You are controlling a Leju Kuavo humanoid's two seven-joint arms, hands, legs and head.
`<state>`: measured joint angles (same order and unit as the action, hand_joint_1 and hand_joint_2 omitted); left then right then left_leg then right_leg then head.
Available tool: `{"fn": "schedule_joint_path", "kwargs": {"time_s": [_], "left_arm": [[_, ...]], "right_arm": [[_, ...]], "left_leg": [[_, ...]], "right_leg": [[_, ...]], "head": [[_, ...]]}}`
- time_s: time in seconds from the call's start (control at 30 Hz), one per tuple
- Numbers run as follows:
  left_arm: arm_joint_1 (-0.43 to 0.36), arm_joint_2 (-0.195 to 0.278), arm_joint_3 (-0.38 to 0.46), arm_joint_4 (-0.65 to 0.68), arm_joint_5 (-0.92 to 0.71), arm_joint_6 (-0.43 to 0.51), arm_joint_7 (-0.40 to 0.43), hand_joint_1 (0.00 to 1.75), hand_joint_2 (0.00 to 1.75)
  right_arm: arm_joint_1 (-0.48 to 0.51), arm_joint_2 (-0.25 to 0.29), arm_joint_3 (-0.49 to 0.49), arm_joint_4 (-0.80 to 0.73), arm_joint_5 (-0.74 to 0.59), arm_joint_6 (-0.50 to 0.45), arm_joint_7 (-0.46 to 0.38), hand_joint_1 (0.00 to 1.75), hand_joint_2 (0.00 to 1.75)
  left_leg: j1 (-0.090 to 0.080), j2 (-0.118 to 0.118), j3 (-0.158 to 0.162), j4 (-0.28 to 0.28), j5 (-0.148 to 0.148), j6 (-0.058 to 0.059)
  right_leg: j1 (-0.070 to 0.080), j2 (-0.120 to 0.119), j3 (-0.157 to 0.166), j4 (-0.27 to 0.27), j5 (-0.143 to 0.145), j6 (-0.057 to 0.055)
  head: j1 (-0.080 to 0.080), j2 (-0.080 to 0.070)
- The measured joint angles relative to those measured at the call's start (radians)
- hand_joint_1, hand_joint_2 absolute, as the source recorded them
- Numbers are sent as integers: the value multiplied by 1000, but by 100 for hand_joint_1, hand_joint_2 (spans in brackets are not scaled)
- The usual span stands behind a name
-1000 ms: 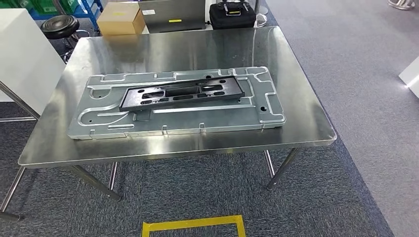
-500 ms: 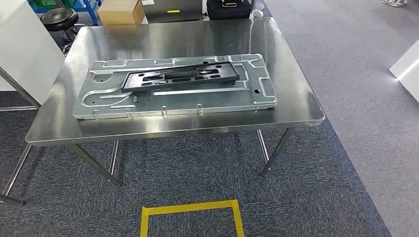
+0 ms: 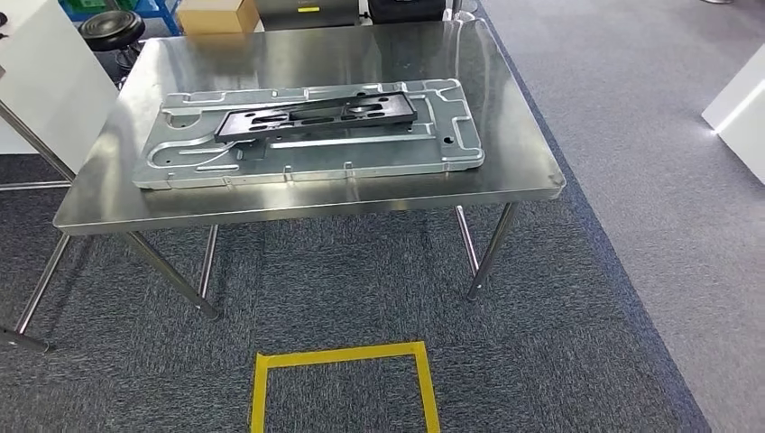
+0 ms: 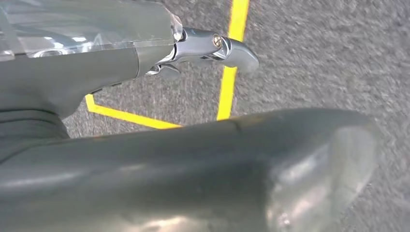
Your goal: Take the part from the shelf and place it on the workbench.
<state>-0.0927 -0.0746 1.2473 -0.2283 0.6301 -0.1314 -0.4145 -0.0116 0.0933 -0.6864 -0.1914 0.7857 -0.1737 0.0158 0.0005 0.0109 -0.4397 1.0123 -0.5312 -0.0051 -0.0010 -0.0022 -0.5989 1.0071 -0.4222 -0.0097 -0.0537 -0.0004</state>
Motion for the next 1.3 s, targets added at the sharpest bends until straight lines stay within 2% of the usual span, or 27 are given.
{"fn": "schedule_joint_path", "kwargs": {"time_s": [0.03, 0.1, 0.13, 0.2, 0.27, 0.3, 0.33, 0.37, 0.43, 0.5, 0.53, 0.6, 0.63, 0.67, 0.77, 0.8, 0.83, 0.87, 0.9, 0.97, 1.03, 1.07, 1.13, 1.17, 1.2, 1.27, 1.3], "left_arm": [[0, 5, -2, 0, -1, 0, 1, 0, 0], [3, 11, -3, 0, -2, 1, -1, 0, 0], [4, 12, -3, 0, -3, 1, -4, 0, 0], [7, 15, -3, 0, -3, 0, -14, 0, 0], [8, 16, -3, 0, -3, -4, -26, 0, 0], [9, 17, -3, 0, -3, -7, -32, 0, 0], [9, 17, -3, 0, -3, -11, -38, 0, 0], [9, 18, -3, 0, -3, -16, -43, 0, 0], [8, 18, -3, 0, -2, -24, -49, 0, 0], [6, 19, -3, 0, -2, -28, -49, 0, 0], [5, 19, -3, 0, -2, -28, -48, 0, 0], [4, 19, -3, 0, -2, -27, -45, 0, 0], [4, 19, -3, 0, -2, -25, -42, 0, 0], [5, 20, -3, 0, -2, -23, -39, 0, 0], [5, 20, -2, 0, -2, -18, -32, 0, 0], [5, 20, -2, 0, -1, -16, -31, 0, 0], [4, 20, -2, 0, -1, -15, -29, 0, 0], [3, 19, -2, 0, -1, -14, -29, 0, 0], [1, 19, -2, 0, -1, -13, -28, 0, 0], [-4, 20, -2, 0, -1, -12, -28, 0, 0], [-9, 20, -2, 0, -2, -12, -29, 0, 0], [-11, 20, -2, 0, -2, -12, -30, 0, 0], [-10, 20, -2, 0, -2, -13, -33, 0, 0], [-10, 20, -2, 0, -3, -13, -34, 0, 0], [-10, 20, -2, 0, -2, -13, -35, 0, 0], [-10, 20, -3, 0, -2, -14, -35, 0, 0], [-10, 20, -3, 0, -2, -14, -35, 0, 0]], "right_arm": [[0, 4, -3, 0, 0, 6, -1, 0, 0], [1, 8, -8, 1, 3, 21, -7, 0, 0], [1, 9, -8, 2, 6, 28, -9, 0, 0], [0, 10, -9, 3, 18, 38, -11, 0, 0], [-1, 11, -8, 3, 32, 44, -11, 0, 0], [-1, 11, -8, 3, 38, 44, -11, 0, 0], [-2, 11, -8, 3, 44, 43, -13, 0, 0], [-3, 11, -7, 3, 50, 41, -16, 0, 0], [-7, 11, -6, 3, 59, 35, -24, 0, 0], [-13, 11, -4, 3, 63, 31, -32, 0, 0], [-15, 11, -3, 3, 64, 30, -36, 0, 0], [-17, 11, -1, 4, 67, 34, -45, 0, 0], [-18, 11, 0, 4, 68, 39, -50, 0, 0], [-19, 12, 0, 5, 70, 46, -57, 0, 0], [-22, 12, 3, 5, 72, 69, -78, 0, 0], [-22, 12, 4, 5, 72, 77, -85, 0, 0], [-22, 12, 5, 5, 71, 83, -90, 0, 0], [-22, 12, 6, 5, 70, 88, -95, 0, 0], [-22, 12, 6, 5, 69, 94, -98, 0, 0], [-24, 13, 6, 5, 66, 100, -106, 0, 0], [-25, 13, 6, 5, 63, 102, -112, 0, 0], [-25, 13, 6, 5, 62, 101, -115, 0, 0], [-24, 13, 6, 5, 59, 101, -119, 0, 0], [-24, 13, 6, 6, 59, 101, -120, 0, 0], [-23, 13, 6, 6, 59, 102, -121, 0, 0], [-24, 13, 6, 6, 58, 102, -122, 0, 0], [-24, 14, 6, 6, 58, 103, -122, 0, 0]], "left_leg": [[-4, 0, 19, -35, -10, 6], [-6, 3, 13, -51, 0, 19], [-5, 5, 6, -54, 11, 27], [-1, 11, -16, -59, 37, 41], [-2, 12, -47, -57, 59, 47], [-3, 12, -64, -53, 70, 46], [-3, 13, -83, -48, 80, 44], [-2, 14, -102, -40, 90, 41], [-1, 14, -139, -19, 104, 33], [-3, 14, -166, 1, 116, 23], [-4, 15, -174, 6, 124, 17], [-3, 15, -182, 8, 140, 4], [-1, 12, -187, 12, 133, -1], [1, 9, -195, 31, 108, -7], [8, 0, -237, 190, -37, -20], [9, 0, -243, 246, -63, -24], [11, 0, -237, 278, -63, -25], [12, 0, -217, 279, -43, -26], [12, 0, -179, 244, -14, -25], [11, -1, -72, 104, 13, -19], [7, -1, -2, -11, -5, -7], [4, -1, 6, -34, -12, 1], [4, 1, -10, -40, 0, 17], [5, 3, -19, -41, 10, 27], [6, 5, -29, -43, 21, 35], [3, 7, -52, -42, 40, 46], [0, 8, -64, -40, 49, 48]], "right_leg": [[-1, -1, -3, 0, 9, 6], [-4, -2, -7, 1, 22, 18], [-6, -1, -12, 10, 8, 23], [-9, 1, -33, 78, -74, 31], [-12, 2, -58, 196, -172, 38], [-14, 2, -62, 246, -190, 42], [-15, 2, -53, 271, -182, 45], [-16, 2, -30, 264, -154, 47], [-19, 2, 61, 162, -106, 46], [-16, 3, 147, 31, -119, 37], [-13, 4, 166, -7, -133, 31], [-12, 2, 161, -25, -130, 16], [-13, 1, 154, -26, -120, 8], [-14, -1, 144, -28, -108, 0], [-13, -5, 103, -27, -74, -11], [-12, -5, 87, -25, -63, -11], [-11, -4, 71, -22, -52, -10], [-11, -4, 55, -18, -43, -8], [-12, -4, 39, -13, -34, -5], [-11, -4, 14, -2, -19, 4], [-9, -5, -1, 4, -3, 15], [-9, -6, -5, 3, 6, 21], [-10, -5, -15, 5, 12, 33], [-11, -3, -23, 20, -9, 38], [-12, -2, -35, 52, -47, 41], [-13, -1, -65, 169, -149, 44], [-14, -1, -75, 228, -180, 45]], "head": [[0, 0], [0, 0], [0, 0], [0, 0], [0, 0], [0, 0], [0, 0], [0, 0], [0, 0], [0, 0], [0, 0], [0, 0], [0, 0], [0, 0], [0, 0], [0, 0], [0, 0], [0, 0], [0, 0], [0, 0], [0, 0], [0, 0], [0, 0], [0, 0], [0, 0], [0, 0], [0, 0]]}}
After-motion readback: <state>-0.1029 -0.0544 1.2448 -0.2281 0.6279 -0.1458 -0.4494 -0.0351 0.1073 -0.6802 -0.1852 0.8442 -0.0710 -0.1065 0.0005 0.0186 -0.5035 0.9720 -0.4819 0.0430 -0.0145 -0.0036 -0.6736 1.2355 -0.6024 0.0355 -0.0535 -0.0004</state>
